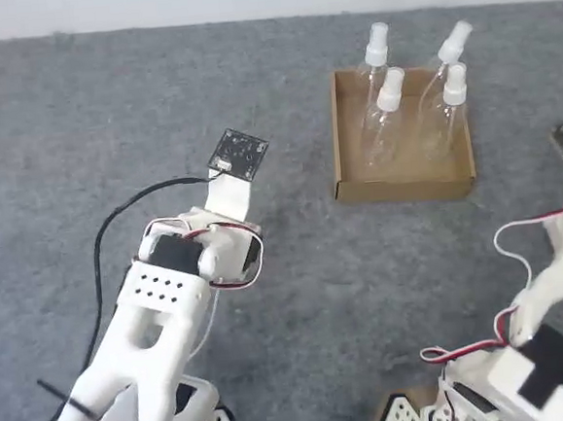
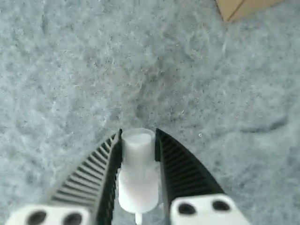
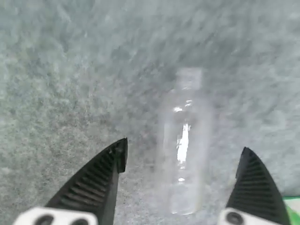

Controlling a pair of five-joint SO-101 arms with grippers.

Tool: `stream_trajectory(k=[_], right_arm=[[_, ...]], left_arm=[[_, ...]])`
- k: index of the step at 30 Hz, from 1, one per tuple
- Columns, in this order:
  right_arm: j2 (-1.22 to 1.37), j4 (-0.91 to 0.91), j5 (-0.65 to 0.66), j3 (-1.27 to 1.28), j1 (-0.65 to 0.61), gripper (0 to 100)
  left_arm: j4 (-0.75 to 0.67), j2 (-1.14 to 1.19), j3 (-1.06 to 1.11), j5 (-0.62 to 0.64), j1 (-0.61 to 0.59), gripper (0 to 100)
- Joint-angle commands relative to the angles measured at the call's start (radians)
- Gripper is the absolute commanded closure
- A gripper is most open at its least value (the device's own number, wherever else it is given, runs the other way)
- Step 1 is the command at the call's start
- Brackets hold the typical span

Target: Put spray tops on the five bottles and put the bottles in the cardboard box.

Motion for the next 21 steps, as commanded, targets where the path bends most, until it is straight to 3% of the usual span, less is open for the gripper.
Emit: stream_trajectory(k=[1, 5, 9, 21], right_arm=[[0.102, 0.107, -0.017, -0.250, -0.010, 71.3], [0.320, 0.225, 0.000, -0.488, 0.021, 78.6], [0.492, 0.302, 0.046, -0.617, 0.036, 77.4], [0.613, 0.305, -0.028, -0.637, 0.035, 78.5]], left_arm=[[-0.026, -0.040, -0.005, 0.012, 0.000, 97], [-0.026, -0.035, -0.005, 0.012, 0.000, 97], [-0.026, -0.035, -0.005, 0.012, 0.000, 97], [-0.026, -0.035, -0.005, 0.012, 0.005, 97]])
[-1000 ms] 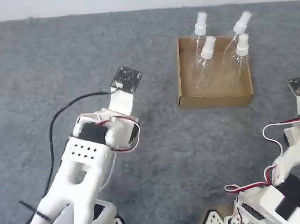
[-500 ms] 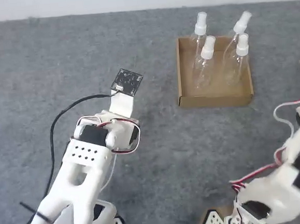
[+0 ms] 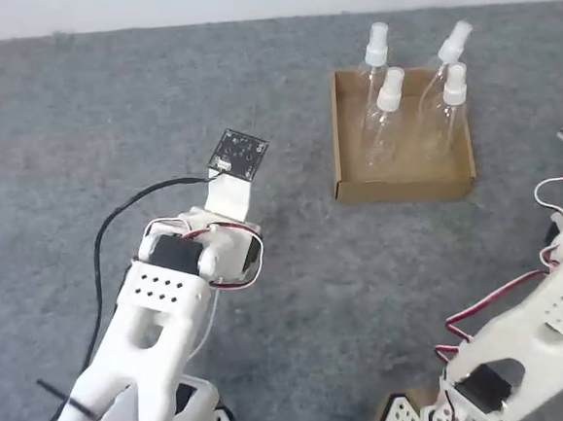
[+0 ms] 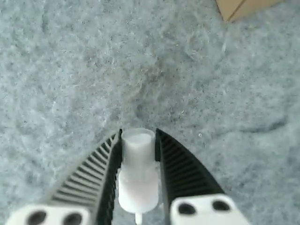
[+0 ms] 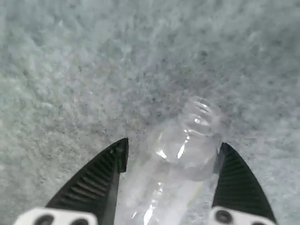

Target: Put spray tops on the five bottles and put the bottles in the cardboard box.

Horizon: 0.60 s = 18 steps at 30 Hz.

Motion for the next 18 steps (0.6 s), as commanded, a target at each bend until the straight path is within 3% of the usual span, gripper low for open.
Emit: stream_trajectory(k=[1, 7, 14, 18], right_arm=[[-0.015, 0.007, -0.060, -0.060, 0.007, 81.0], [-0.022, 0.007, -0.106, -0.063, 0.008, 95.4], [-0.025, 0.012, -0.112, -0.242, -0.027, 96.4], [-0.025, 0.036, -0.218, -0.334, -0.061, 96.5]], left_arm=[[-0.026, -0.035, -0.005, 0.012, 0.005, 97], [-0.026, -0.035, -0.005, 0.012, 0.005, 97], [-0.026, -0.035, -0.005, 0.012, 0.003, 97], [-0.026, -0.040, -0.005, 0.012, 0.000, 97]])
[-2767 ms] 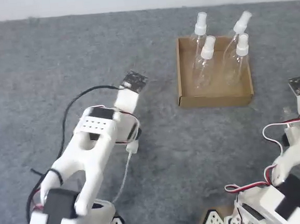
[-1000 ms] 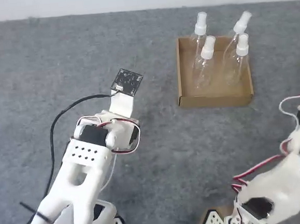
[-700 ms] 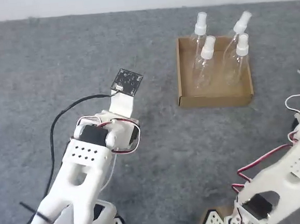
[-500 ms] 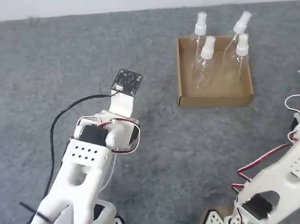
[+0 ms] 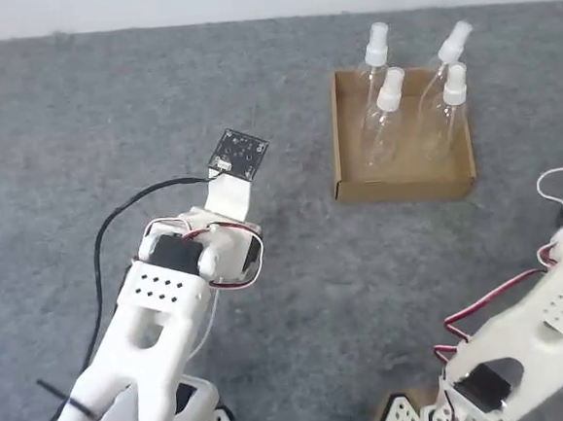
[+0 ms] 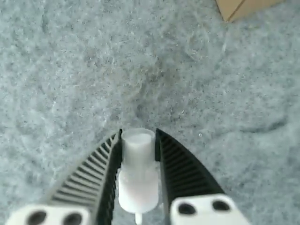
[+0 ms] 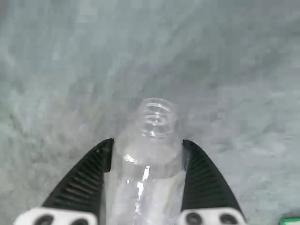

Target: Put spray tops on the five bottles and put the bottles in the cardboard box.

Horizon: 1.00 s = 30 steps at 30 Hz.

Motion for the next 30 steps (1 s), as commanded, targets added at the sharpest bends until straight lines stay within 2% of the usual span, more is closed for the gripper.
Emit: stream_trajectory(k=[1, 6, 11, 14, 21, 24, 30], right_arm=[[-0.025, 0.028, -0.092, -0.097, -0.051, 96.5], [-0.033, 0.030, -0.163, -0.094, -0.101, 97.1], [-0.166, 0.088, -0.170, -0.006, -0.102, 98.0], [-0.285, -0.024, -0.158, 0.192, -0.099, 97.9], [-0.509, -0.524, -0.124, 0.779, -0.130, 97.7], [-0.492, -0.587, -0.124, 0.829, -0.140, 95.7], [-0.424, -0.588, -0.124, 0.815, -0.143, 80.4]], left_arm=[[-0.026, -0.043, -0.005, 0.012, 0.000, 97], [-0.029, -0.038, 0.005, 0.012, -0.002, 97], [-0.078, -0.037, 0.031, 0.011, -0.002, 97], [-0.078, -0.041, 0.033, 0.011, 0.000, 97], [-0.077, -0.037, 0.038, 0.009, 0.000, 97], [-0.075, -0.035, 0.039, 0.011, -0.002, 97], [-0.075, -0.043, 0.054, 0.011, -0.002, 97]])
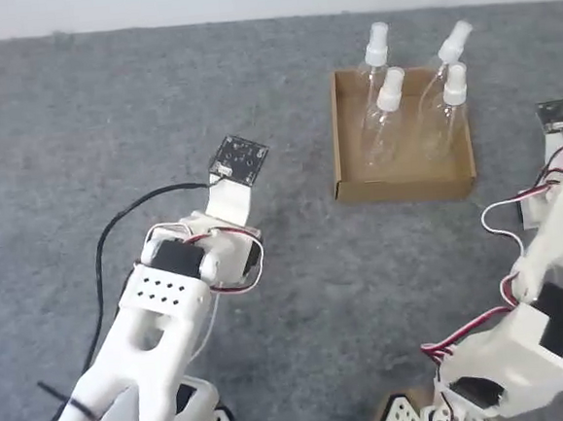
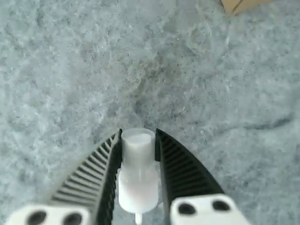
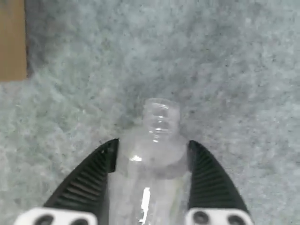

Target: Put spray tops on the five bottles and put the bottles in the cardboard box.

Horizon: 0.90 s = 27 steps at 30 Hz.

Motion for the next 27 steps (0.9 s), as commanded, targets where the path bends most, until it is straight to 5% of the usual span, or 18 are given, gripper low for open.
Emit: stream_trajectory(k=[1, 14, 21, 27], right_arm=[[0.001, -0.015, 0.015, -0.012, -0.012, 78.3], [0.016, 0.021, 0.005, -0.026, -0.007, 74.2], [0.087, 0.067, -0.163, -0.132, 0.010, 77.7], [0.176, 0.113, -0.175, -0.229, 0.042, 78.6]], left_arm=[[-0.025, -0.043, -0.007, 0.011, -0.002, 97], [-0.025, -0.043, -0.007, 0.012, -0.002, 97], [-0.025, -0.043, -0.007, 0.012, -0.002, 97], [-0.025, -0.043, -0.007, 0.012, 0.000, 97]])
